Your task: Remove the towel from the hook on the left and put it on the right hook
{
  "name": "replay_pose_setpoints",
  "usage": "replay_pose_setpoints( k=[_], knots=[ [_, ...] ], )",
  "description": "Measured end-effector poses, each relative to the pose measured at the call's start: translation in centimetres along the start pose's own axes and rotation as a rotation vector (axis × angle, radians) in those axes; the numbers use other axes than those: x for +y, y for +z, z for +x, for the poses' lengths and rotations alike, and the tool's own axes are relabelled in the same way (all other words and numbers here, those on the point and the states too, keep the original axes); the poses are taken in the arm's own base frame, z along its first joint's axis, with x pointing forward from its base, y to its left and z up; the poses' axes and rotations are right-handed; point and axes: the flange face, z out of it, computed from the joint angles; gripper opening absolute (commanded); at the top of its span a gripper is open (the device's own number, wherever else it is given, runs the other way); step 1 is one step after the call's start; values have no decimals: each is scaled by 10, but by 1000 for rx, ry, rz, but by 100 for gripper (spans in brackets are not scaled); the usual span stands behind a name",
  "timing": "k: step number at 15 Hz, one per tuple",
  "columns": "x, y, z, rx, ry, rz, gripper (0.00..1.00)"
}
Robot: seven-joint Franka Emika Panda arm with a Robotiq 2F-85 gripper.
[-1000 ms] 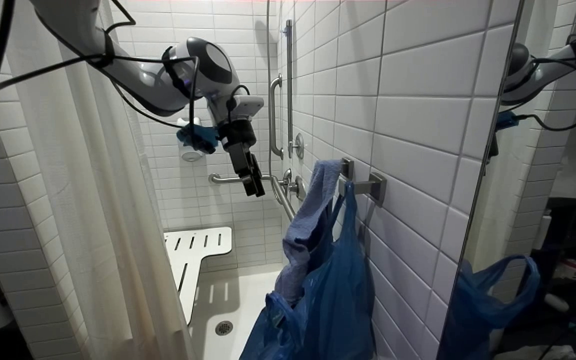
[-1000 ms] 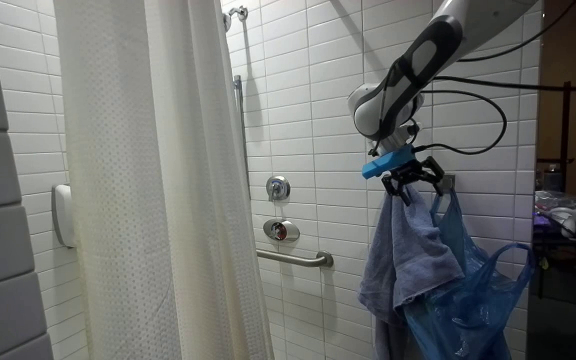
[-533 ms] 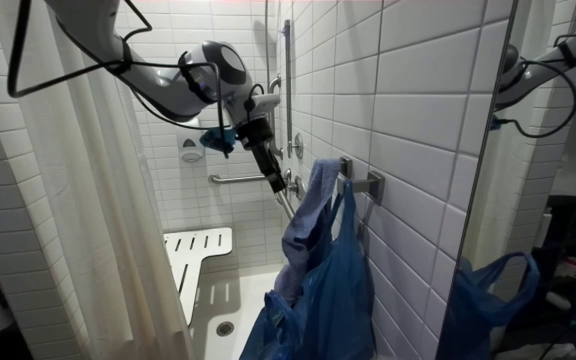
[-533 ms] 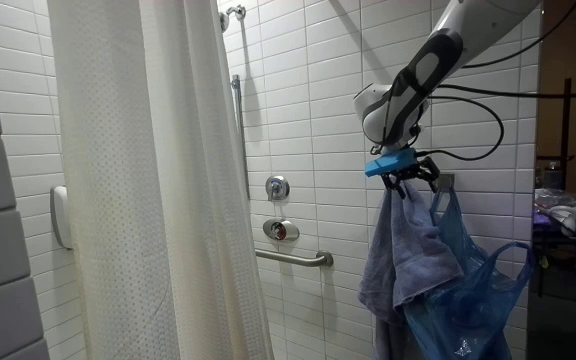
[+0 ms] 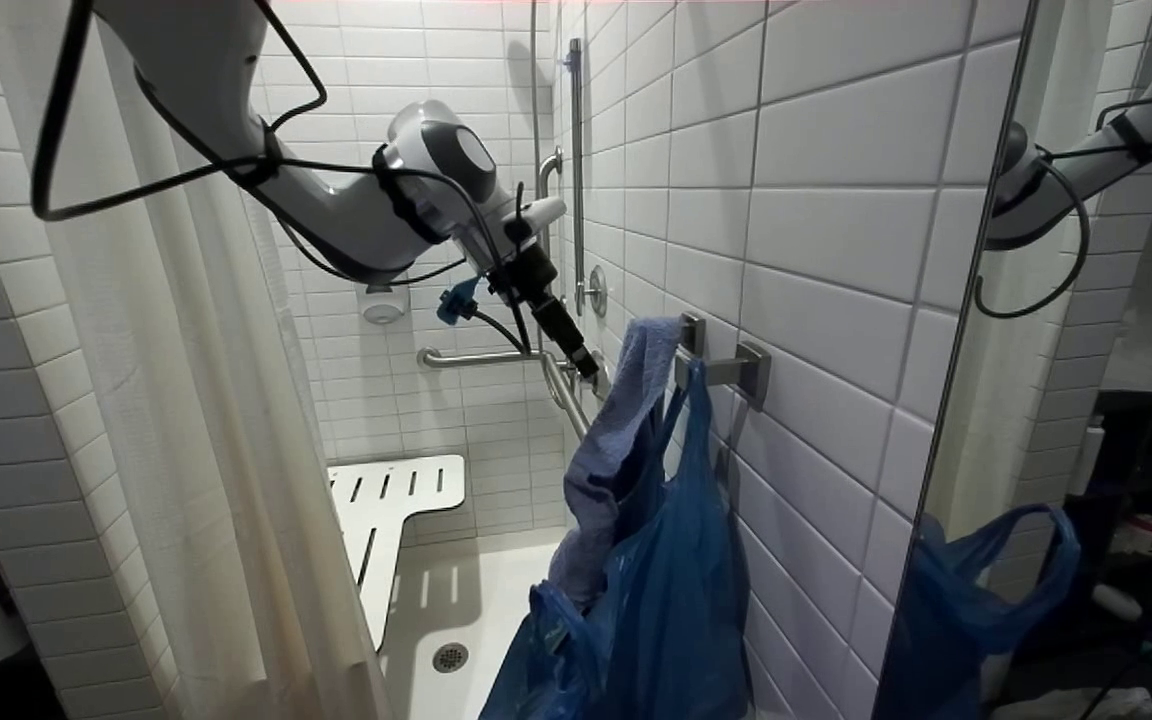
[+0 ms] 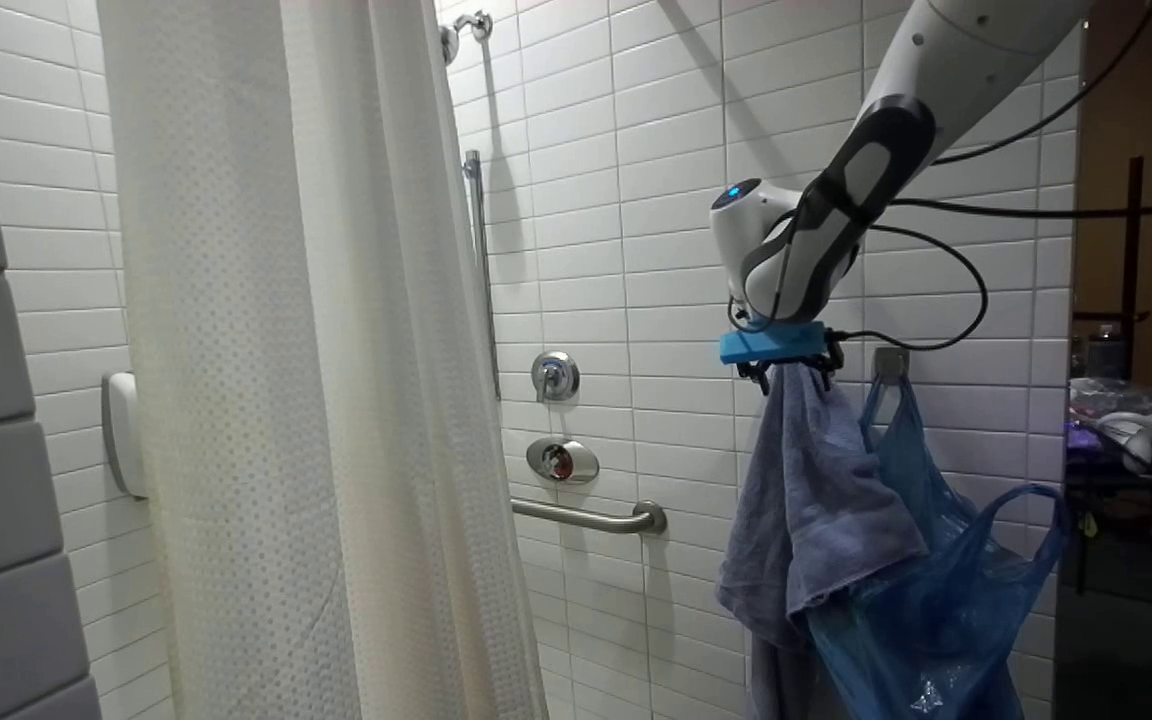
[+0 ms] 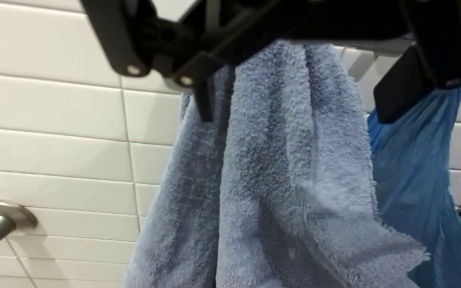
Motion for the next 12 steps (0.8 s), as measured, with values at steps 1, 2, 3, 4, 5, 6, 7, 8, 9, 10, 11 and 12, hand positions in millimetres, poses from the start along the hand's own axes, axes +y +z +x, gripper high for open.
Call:
replay_pose_setpoints(
  k=[1,2,3,4,5,6,7,8,9,10,11,12],
  knots=[
    [-1,1,-2,0,-12,12,100],
    [-2,3,-4,0,-22,20,100],
    [-2,5,-6,-1,-31,25,100],
    [-2,8,-6,-2,-37,27,100],
    [-1,10,-7,-6,-40,29,100],
    [-1,13,-7,-11,-44,27,100],
    [1,17,-6,-16,-44,26,100],
    [3,21,-6,-25,-44,25,100],
    [4,25,-5,-35,-43,25,100],
    [6,29,-5,-48,-42,24,100],
    [7,34,-6,-61,-43,22,100],
    [9,39,-6,-74,-43,20,100]
  ],
)
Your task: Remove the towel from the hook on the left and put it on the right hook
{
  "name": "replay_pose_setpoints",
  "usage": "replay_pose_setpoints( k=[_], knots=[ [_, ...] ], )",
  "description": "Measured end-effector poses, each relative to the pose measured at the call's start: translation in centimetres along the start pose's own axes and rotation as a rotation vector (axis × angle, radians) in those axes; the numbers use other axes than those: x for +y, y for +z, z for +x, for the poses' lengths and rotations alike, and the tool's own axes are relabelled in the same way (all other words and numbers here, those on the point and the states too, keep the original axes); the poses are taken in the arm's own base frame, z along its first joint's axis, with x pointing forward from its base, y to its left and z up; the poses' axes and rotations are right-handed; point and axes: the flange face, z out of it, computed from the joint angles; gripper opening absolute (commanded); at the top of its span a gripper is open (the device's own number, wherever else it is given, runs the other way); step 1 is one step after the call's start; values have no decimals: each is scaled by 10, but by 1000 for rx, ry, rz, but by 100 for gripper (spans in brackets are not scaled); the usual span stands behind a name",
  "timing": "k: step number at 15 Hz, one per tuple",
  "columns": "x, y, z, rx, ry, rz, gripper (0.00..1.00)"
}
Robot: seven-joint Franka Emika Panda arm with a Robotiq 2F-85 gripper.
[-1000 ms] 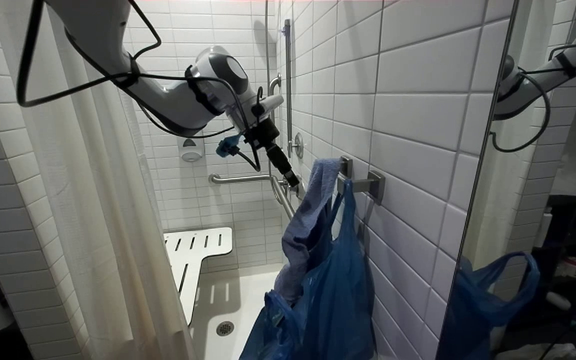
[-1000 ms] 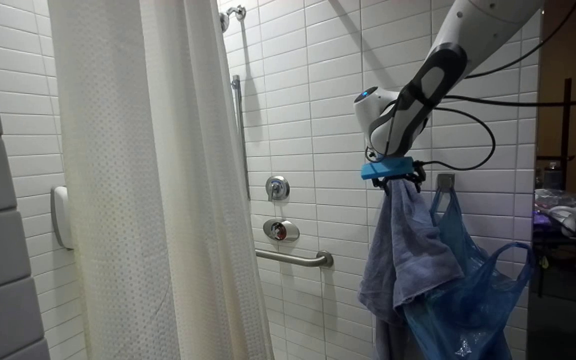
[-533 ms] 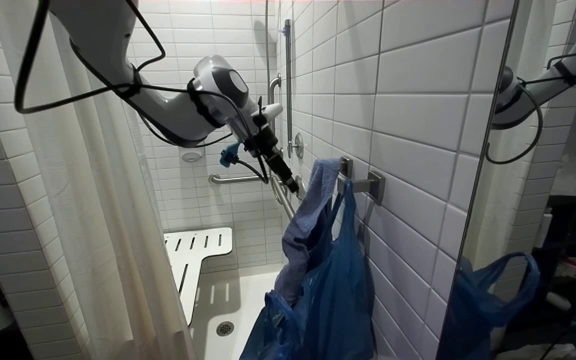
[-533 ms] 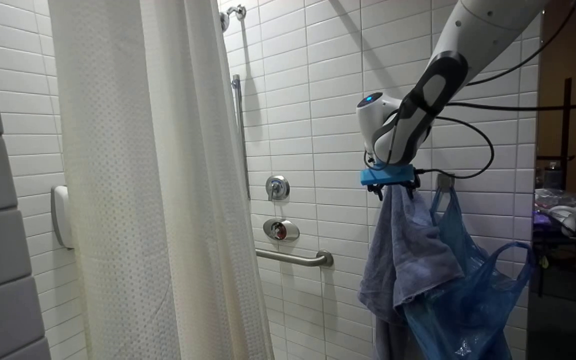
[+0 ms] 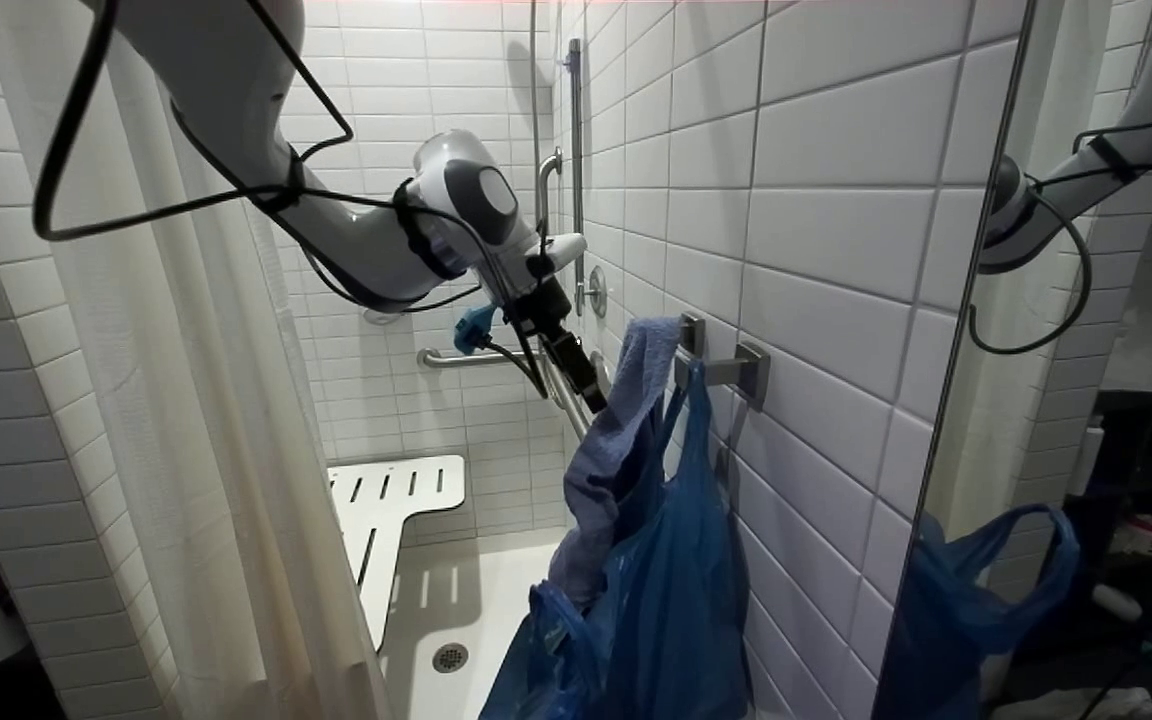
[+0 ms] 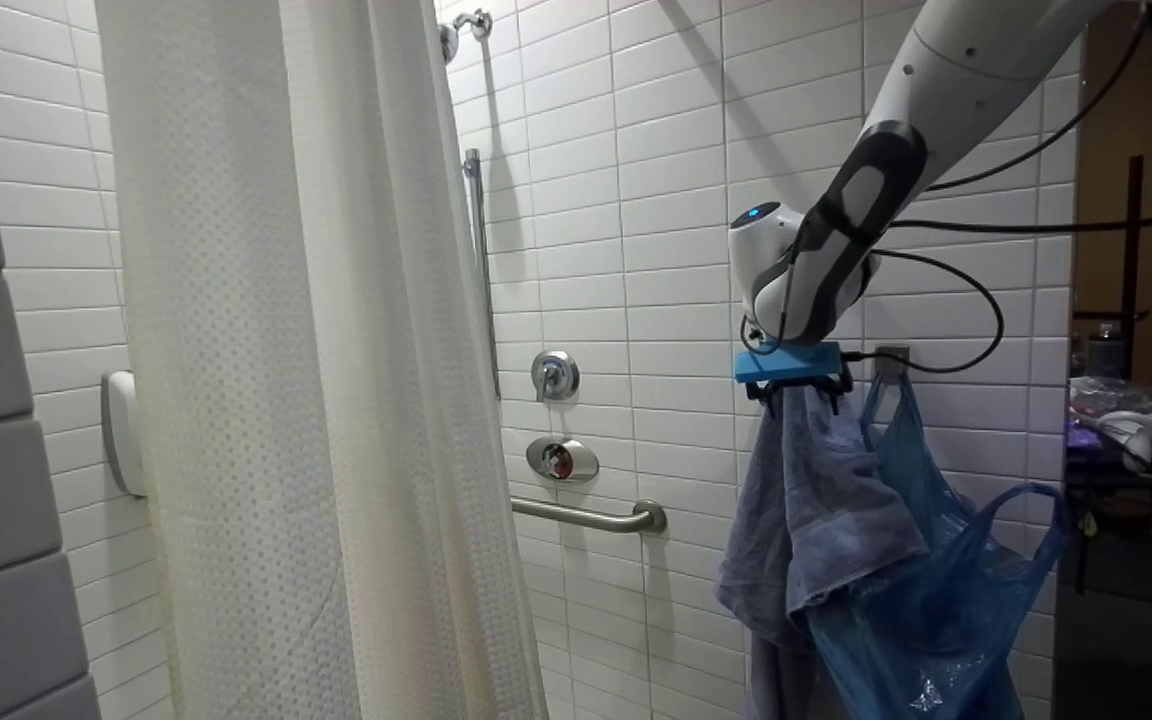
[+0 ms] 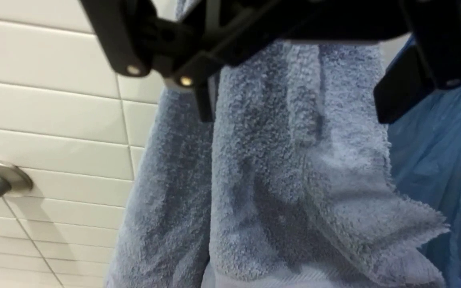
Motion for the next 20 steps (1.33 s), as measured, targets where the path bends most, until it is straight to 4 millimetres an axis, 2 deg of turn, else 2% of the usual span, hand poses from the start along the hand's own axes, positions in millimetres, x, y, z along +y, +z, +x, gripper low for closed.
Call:
replay_pose_setpoints(
  k=[6,16,17,20],
  knots=[
    [5,21,-2,-61,-11,-8,99],
    [12,26,1,-99,-21,3,100],
    [13,27,2,-107,-18,6,82],
    [18,30,6,-126,-11,12,61]
  ],
)
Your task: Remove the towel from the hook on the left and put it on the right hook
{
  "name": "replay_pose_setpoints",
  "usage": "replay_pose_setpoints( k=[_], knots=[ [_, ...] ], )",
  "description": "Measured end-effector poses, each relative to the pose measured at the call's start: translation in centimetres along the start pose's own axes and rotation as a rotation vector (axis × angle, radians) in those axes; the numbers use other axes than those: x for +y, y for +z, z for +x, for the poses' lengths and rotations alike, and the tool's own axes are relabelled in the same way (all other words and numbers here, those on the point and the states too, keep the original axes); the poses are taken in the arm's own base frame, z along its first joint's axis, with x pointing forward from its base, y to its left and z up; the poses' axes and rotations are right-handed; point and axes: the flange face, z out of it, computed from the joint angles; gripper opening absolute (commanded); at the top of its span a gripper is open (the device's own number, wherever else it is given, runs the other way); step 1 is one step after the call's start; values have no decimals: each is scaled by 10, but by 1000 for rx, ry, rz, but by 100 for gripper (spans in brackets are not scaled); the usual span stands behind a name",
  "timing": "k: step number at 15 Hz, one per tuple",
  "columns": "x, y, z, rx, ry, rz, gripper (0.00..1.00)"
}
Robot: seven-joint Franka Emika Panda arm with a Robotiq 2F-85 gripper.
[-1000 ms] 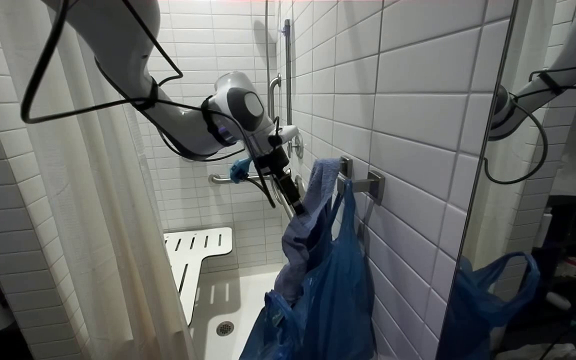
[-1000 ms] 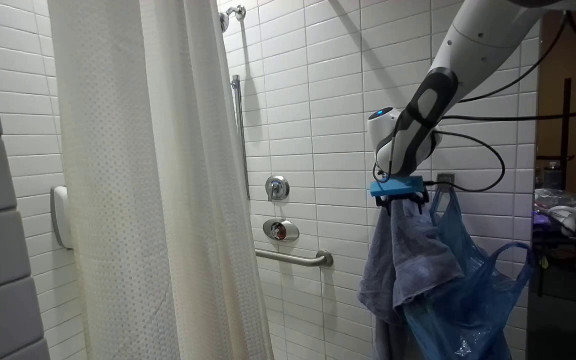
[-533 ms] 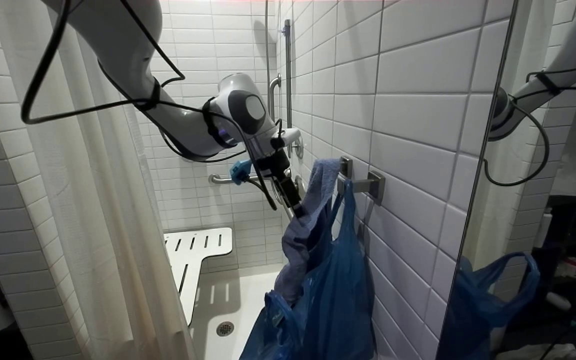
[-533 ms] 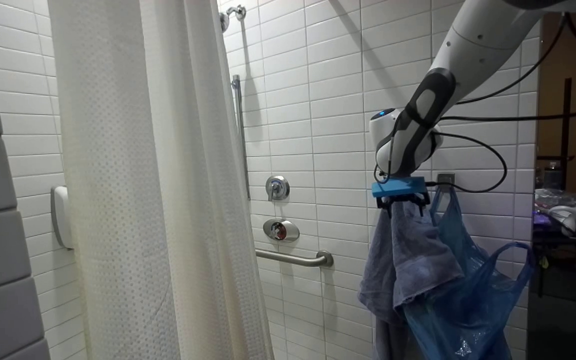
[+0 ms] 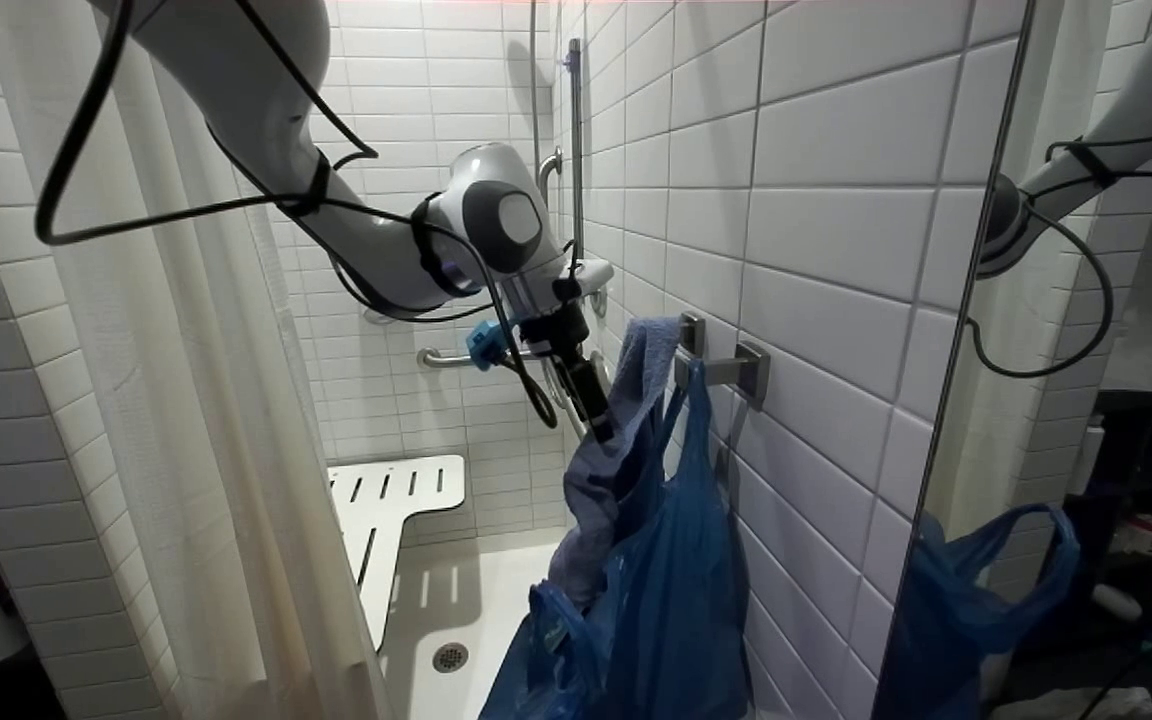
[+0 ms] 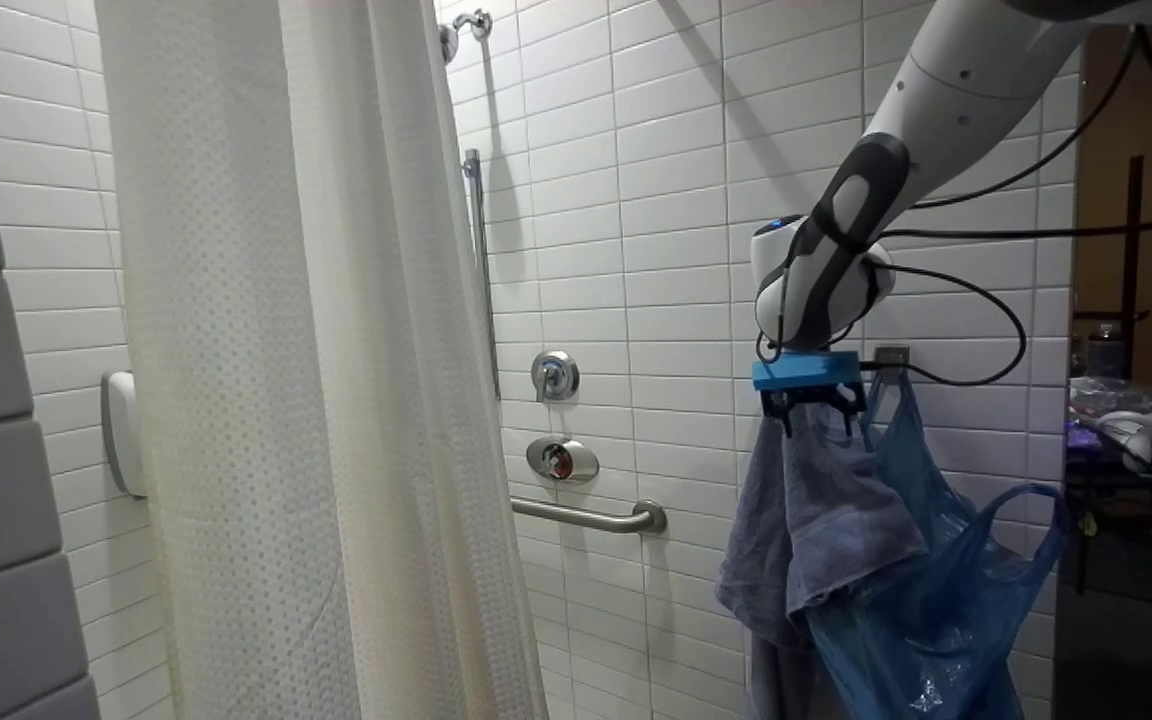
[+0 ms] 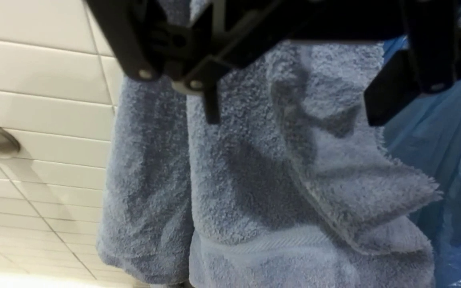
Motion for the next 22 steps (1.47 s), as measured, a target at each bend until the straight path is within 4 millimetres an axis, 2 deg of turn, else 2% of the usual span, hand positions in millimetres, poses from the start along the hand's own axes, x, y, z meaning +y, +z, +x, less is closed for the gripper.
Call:
replay_pose_setpoints(
  k=[3,8,12,14,19,22],
  knots=[
    [3,3,2,-3,-7,-5,34],
    [4,6,2,-6,-20,-11,1],
    [2,4,2,-29,-32,12,1],
    [-4,-3,-2,-49,-55,47,1],
    [-24,-44,-18,-62,-138,153,1],
    [-26,-65,-23,-49,-178,186,1]
  ],
)
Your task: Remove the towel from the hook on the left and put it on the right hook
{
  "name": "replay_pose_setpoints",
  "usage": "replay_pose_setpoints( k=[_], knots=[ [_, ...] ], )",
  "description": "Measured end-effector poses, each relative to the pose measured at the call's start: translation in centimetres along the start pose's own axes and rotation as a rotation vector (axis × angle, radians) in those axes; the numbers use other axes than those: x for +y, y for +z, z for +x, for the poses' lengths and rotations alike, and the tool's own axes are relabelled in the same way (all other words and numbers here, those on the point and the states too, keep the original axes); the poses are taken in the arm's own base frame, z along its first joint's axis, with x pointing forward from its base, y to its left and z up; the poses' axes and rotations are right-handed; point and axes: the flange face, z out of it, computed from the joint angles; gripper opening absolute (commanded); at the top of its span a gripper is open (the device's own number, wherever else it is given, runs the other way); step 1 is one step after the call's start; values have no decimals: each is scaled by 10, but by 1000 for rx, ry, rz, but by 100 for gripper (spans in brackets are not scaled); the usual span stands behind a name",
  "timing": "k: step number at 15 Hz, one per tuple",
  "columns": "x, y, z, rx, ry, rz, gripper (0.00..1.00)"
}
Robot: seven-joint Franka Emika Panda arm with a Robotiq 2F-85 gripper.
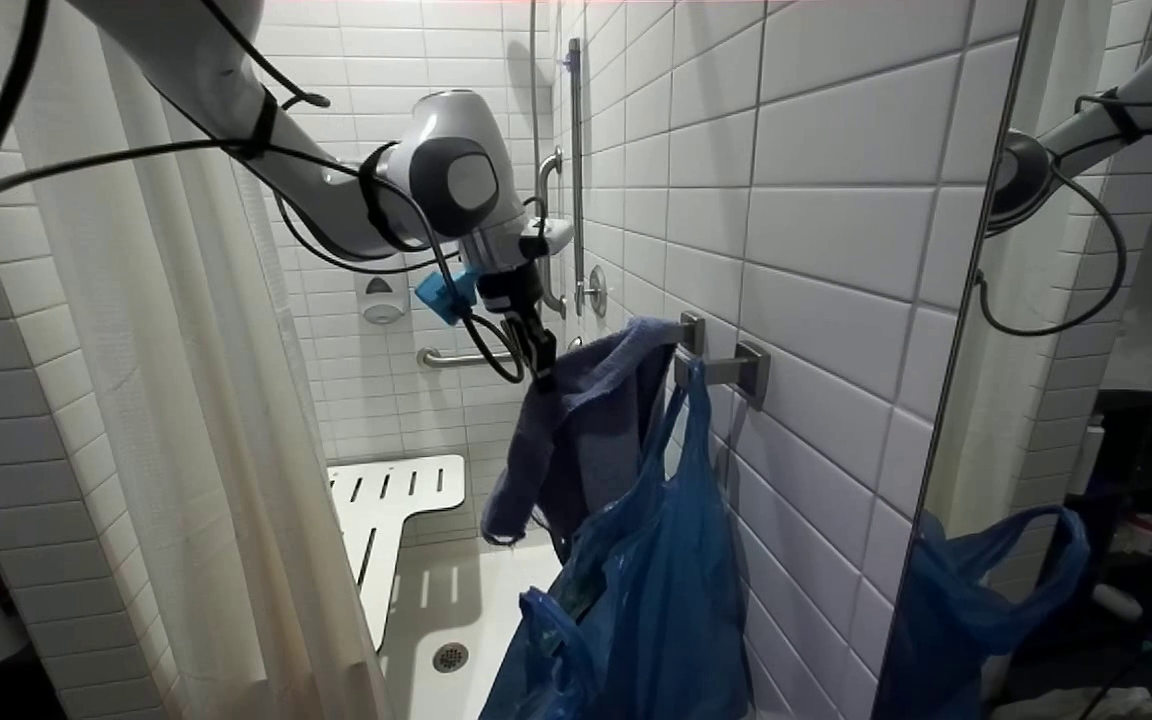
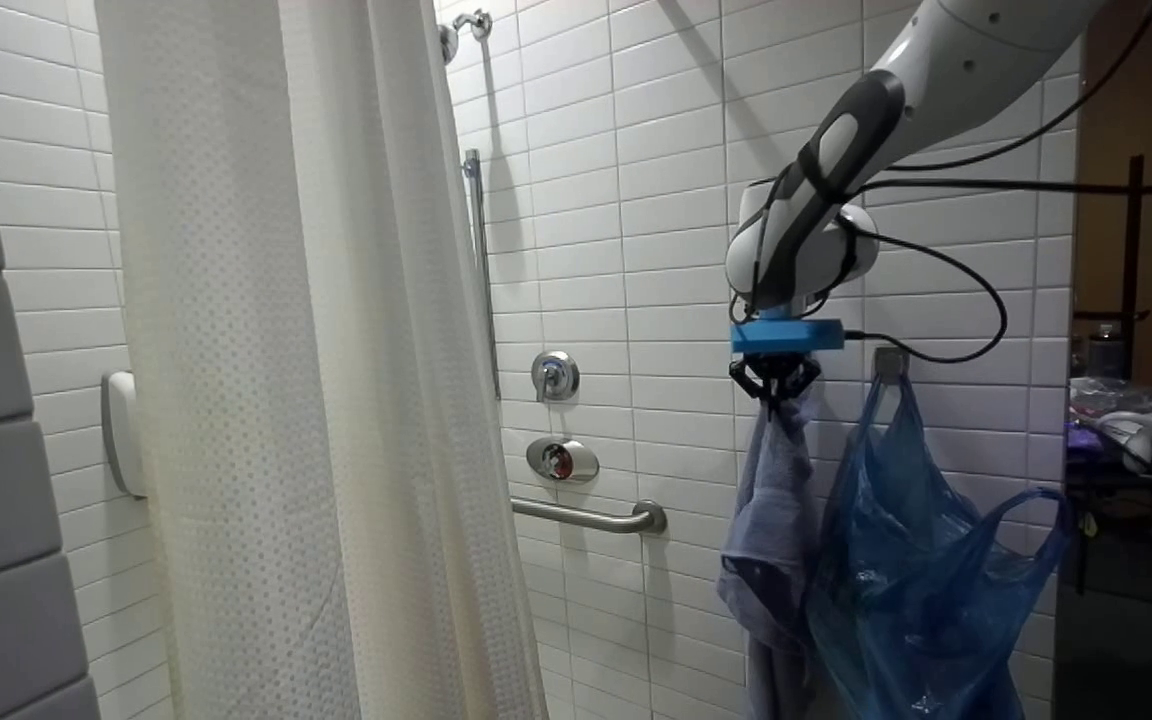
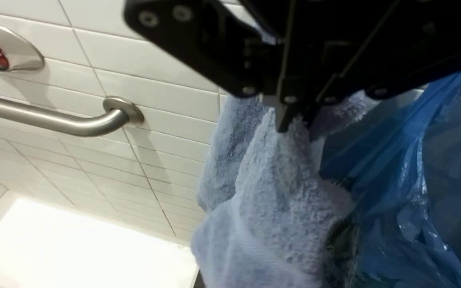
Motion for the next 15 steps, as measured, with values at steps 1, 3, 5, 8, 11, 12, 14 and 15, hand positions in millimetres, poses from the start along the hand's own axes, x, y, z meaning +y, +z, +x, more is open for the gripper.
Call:
replay_pose_setpoints(
  k=[1,3,5,8,11,12,14,15],
  knots=[
    [0,-4,-2,3,-12,5,1],
    [0,-10,-4,6,-31,16,1],
    [2,-19,-6,-5,-43,50,1],
    [8,-46,-8,-32,-61,148,1],
    [23,-91,-13,-50,-100,258,1],
    [27,-107,-18,-55,-119,287,1],
    [34,-136,-34,-68,-160,331,1],
    [37,-148,-42,-75,-180,346,1]
  ],
)
